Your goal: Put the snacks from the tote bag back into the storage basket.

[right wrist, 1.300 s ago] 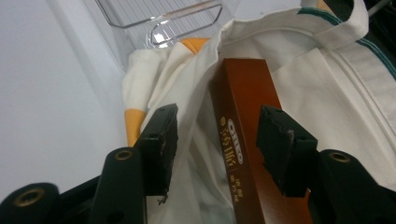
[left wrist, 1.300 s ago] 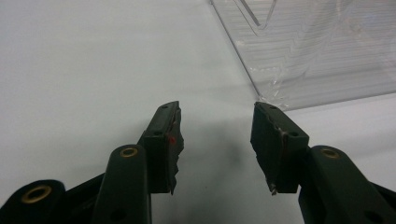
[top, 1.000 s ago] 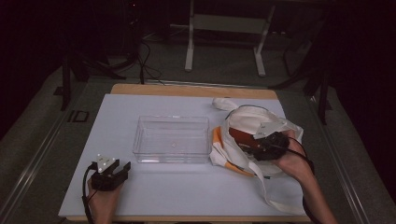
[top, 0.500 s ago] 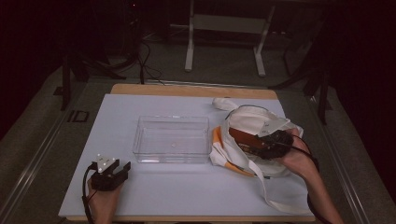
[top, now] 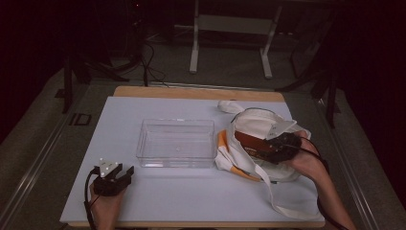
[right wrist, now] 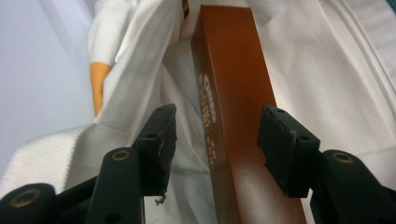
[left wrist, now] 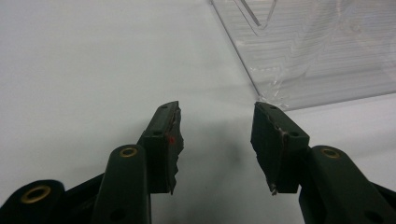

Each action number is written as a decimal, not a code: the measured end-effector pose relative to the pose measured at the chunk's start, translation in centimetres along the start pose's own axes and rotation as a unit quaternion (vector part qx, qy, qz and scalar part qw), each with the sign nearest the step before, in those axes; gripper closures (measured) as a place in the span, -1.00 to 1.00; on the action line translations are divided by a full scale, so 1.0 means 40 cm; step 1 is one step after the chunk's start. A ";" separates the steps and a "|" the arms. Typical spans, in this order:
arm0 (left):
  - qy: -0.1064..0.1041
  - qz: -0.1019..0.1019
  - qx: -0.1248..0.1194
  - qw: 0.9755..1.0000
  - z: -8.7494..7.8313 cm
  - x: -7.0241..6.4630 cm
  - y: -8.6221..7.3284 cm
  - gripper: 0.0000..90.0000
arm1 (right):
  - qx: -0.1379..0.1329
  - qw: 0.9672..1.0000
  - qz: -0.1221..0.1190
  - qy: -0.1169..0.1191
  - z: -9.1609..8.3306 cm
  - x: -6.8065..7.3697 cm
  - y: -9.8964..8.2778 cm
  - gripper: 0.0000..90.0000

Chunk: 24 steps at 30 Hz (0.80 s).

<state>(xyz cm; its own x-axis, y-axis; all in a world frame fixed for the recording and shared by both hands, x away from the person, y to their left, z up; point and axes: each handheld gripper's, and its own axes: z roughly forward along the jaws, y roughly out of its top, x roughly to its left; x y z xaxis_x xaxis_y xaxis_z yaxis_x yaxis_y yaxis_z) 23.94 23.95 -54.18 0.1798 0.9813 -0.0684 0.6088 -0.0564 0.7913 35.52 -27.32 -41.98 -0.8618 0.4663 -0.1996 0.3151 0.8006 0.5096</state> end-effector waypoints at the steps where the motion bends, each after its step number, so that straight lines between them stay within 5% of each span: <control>1: 0.000 0.000 0.000 1.000 0.000 0.000 0.000 0.17 | 0.003 1.000 0.000 0.000 0.002 -0.003 -0.001 0.03; 24: 0.000 0.000 0.001 1.000 0.000 0.000 0.000 0.16 | 0.061 0.998 0.016 -0.004 0.023 -0.056 -0.023 -0.11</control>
<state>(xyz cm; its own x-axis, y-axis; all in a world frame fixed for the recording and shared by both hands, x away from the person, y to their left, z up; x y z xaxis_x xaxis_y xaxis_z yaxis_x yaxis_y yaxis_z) 23.96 23.96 -54.19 0.1804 0.9812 -0.0679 0.6096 -0.0574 0.7906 37.53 -28.77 -42.78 -0.8479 0.4945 -0.1912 0.3885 0.8249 0.4106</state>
